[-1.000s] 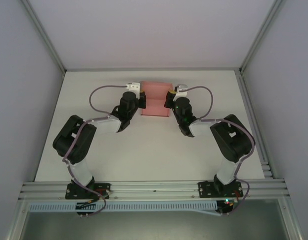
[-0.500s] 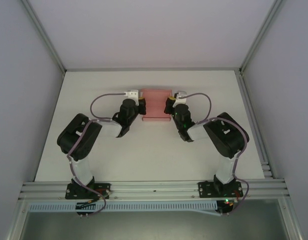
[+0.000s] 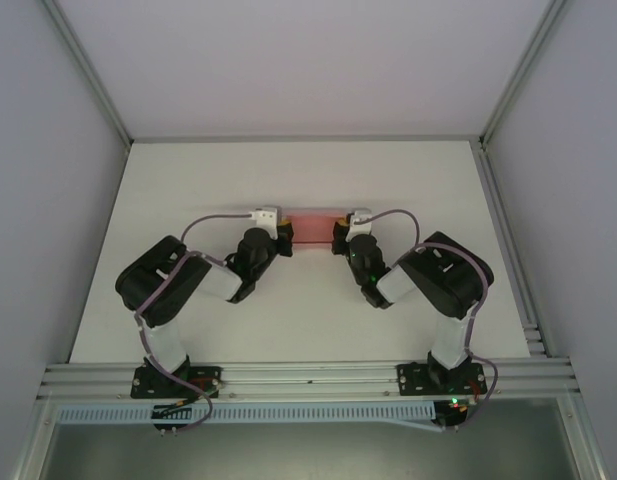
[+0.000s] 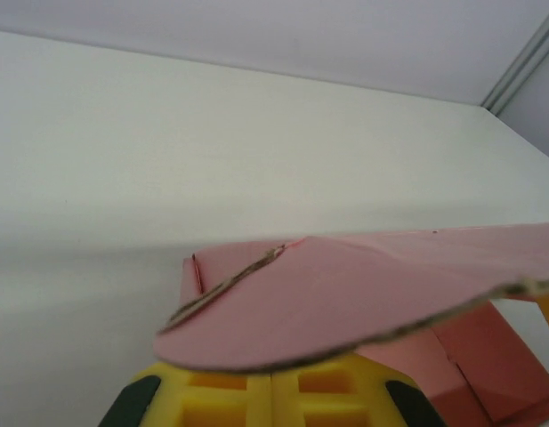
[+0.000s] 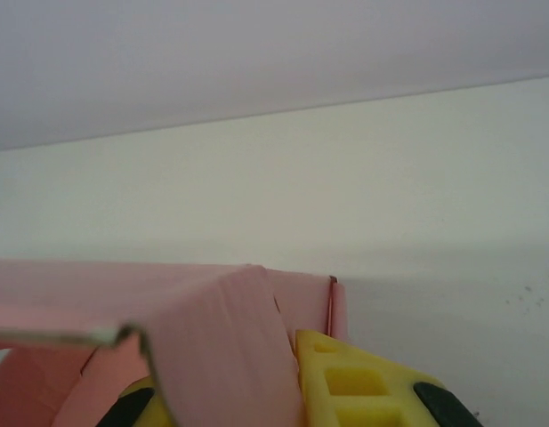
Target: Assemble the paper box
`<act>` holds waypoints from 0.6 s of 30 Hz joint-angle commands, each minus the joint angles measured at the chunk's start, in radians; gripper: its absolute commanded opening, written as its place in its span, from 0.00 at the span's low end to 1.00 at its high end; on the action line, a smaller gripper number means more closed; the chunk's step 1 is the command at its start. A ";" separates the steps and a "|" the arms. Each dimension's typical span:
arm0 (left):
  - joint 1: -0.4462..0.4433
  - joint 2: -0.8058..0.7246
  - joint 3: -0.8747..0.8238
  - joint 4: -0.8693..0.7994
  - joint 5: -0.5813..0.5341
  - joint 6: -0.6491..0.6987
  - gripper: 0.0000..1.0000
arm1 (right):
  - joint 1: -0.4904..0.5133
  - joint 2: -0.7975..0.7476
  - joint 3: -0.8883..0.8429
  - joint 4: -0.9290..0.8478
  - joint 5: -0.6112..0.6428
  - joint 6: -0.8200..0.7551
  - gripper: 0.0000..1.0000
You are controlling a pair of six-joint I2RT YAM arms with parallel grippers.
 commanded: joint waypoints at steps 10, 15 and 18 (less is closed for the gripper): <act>-0.020 -0.230 0.002 -0.329 0.022 0.005 0.68 | 0.020 -0.027 -0.036 -0.049 0.031 -0.051 0.12; -0.024 -0.406 -0.005 -0.571 0.014 -0.022 1.00 | 0.024 -0.047 -0.033 -0.083 0.043 -0.050 0.13; -0.026 -0.497 0.058 -0.780 -0.022 -0.048 1.00 | 0.027 -0.055 -0.028 -0.101 0.043 -0.056 0.14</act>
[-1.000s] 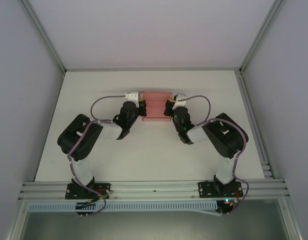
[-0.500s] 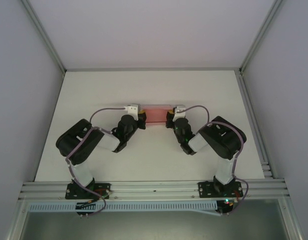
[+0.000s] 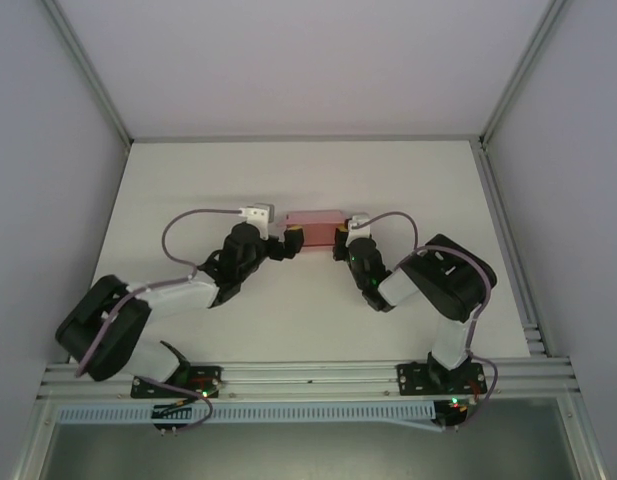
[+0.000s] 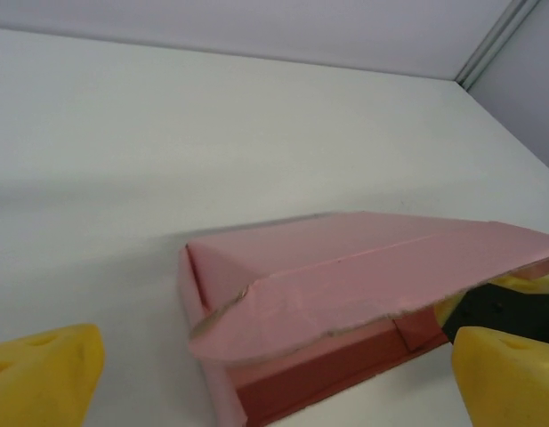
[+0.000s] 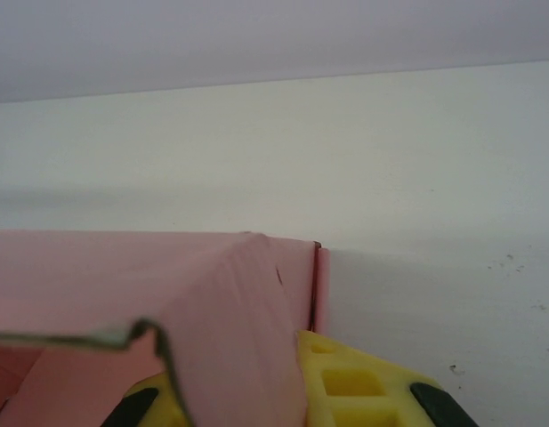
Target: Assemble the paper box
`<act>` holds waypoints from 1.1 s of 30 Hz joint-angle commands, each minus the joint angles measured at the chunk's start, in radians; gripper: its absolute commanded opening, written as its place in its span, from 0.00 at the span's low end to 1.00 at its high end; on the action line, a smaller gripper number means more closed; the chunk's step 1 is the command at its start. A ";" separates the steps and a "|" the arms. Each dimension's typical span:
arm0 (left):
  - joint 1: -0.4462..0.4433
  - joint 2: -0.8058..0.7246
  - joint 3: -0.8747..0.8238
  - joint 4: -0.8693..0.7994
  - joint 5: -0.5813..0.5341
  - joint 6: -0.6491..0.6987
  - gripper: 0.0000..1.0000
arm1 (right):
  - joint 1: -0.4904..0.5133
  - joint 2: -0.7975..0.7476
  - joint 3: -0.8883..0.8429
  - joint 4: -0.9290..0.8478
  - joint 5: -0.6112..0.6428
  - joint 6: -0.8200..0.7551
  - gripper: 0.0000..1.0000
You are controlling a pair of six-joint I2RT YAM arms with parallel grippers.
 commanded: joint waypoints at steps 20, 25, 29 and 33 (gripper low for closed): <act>0.237 0.375 0.606 -0.614 0.375 -0.145 1.00 | 0.020 -0.047 0.014 -0.097 0.029 -0.005 0.22; 0.240 0.418 0.546 -0.547 0.423 -0.161 0.98 | 0.025 -0.102 0.006 -0.144 0.009 0.018 0.28; 0.240 0.438 0.502 -0.484 0.450 -0.178 0.92 | 0.033 -0.190 -0.006 -0.266 0.020 0.050 0.33; 0.240 0.449 0.469 -0.449 0.480 -0.186 0.86 | 0.034 -0.314 -0.065 -0.385 0.042 0.119 0.40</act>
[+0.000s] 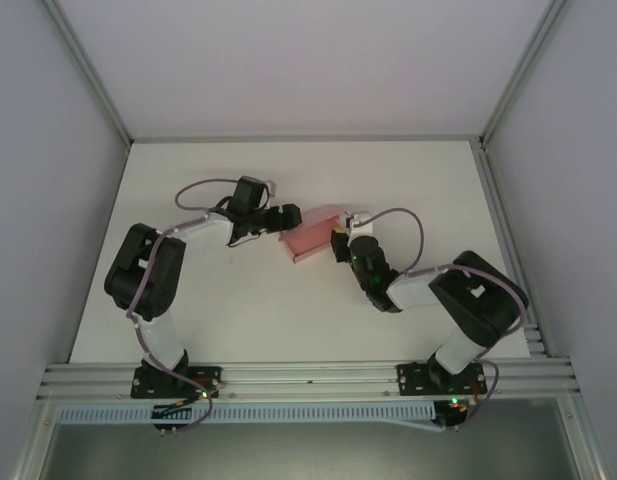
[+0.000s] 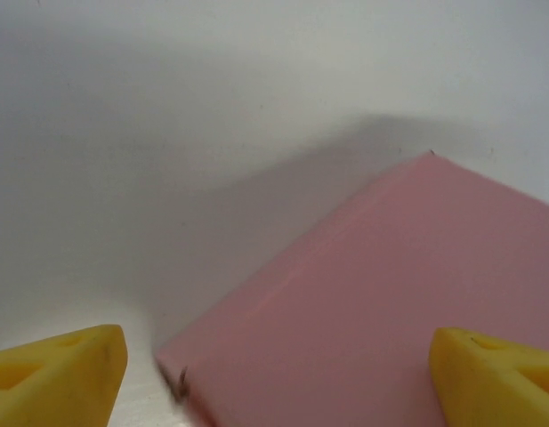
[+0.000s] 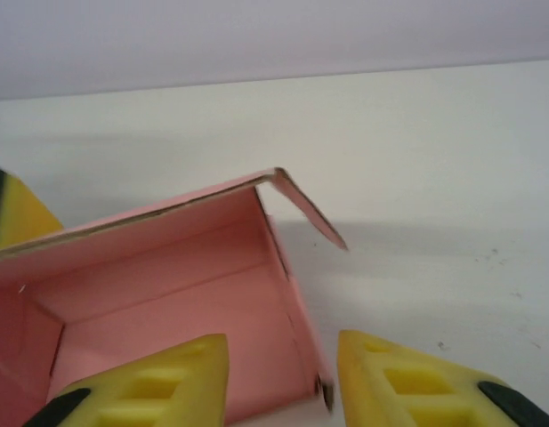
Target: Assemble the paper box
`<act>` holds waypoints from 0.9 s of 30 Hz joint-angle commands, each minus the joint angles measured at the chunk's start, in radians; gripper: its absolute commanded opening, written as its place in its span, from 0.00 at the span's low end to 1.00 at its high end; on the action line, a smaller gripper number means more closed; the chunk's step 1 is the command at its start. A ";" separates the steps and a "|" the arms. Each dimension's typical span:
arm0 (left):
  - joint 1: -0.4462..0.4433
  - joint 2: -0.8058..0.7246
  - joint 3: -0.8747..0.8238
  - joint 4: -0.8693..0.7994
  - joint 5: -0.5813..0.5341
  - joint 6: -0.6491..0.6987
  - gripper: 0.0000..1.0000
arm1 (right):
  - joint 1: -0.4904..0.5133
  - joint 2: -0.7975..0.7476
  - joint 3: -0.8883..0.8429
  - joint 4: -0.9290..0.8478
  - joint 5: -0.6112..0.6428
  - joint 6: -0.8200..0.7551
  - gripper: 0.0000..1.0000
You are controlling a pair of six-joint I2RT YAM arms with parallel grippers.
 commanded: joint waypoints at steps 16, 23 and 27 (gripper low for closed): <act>-0.028 0.123 -0.004 0.063 0.065 0.052 0.76 | -0.028 -0.439 0.190 -0.823 -0.043 0.099 1.00; -0.029 0.165 0.035 0.050 0.125 0.185 0.67 | -0.219 -0.166 0.438 -0.965 -0.322 0.085 1.00; -0.023 0.179 0.069 0.036 0.171 0.273 0.59 | -0.274 -0.054 0.504 -0.997 -0.427 0.074 1.00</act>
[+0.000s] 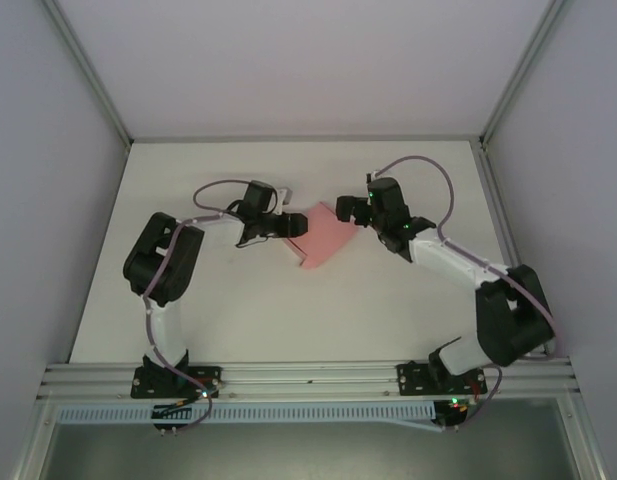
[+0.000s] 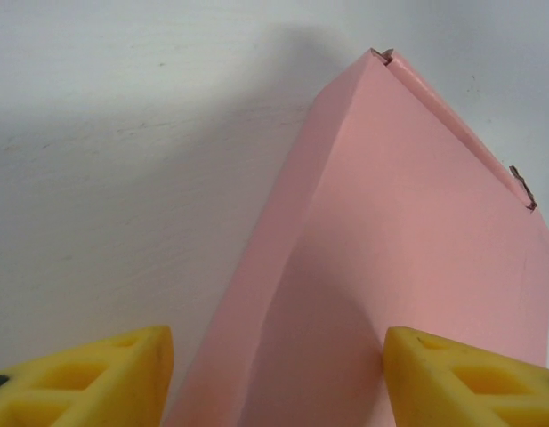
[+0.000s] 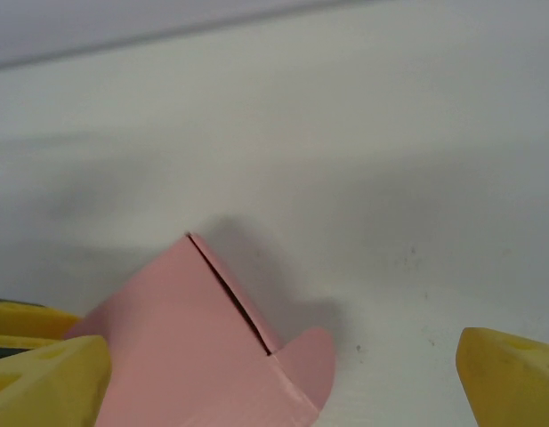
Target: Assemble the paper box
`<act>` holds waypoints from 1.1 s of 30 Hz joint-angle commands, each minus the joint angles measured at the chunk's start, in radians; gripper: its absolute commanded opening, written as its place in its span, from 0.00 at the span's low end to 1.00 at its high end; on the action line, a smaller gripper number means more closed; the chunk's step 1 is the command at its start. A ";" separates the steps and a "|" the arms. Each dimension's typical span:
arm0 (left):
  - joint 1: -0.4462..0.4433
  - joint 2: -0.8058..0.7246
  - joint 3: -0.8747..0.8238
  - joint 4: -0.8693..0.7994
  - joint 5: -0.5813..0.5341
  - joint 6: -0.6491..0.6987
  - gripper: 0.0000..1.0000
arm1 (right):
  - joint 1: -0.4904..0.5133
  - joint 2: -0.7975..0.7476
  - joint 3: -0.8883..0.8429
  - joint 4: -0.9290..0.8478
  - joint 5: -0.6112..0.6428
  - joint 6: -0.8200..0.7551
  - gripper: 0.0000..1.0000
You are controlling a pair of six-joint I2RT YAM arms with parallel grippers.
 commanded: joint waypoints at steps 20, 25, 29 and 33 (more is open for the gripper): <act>0.013 0.029 0.345 -0.329 -0.048 0.288 0.81 | -0.092 0.319 0.266 -0.186 -0.331 -0.237 0.99; 0.008 0.021 0.315 -0.351 -0.053 0.240 0.81 | -0.093 0.470 0.413 -0.281 -0.329 -0.294 0.92; 0.005 -0.084 0.148 -0.288 -0.091 0.108 0.82 | -0.093 0.475 0.372 -0.293 -0.341 -0.290 0.84; -0.006 -0.191 0.001 -0.234 -0.131 -0.046 0.84 | -0.090 0.430 0.275 -0.232 -0.346 -0.244 0.75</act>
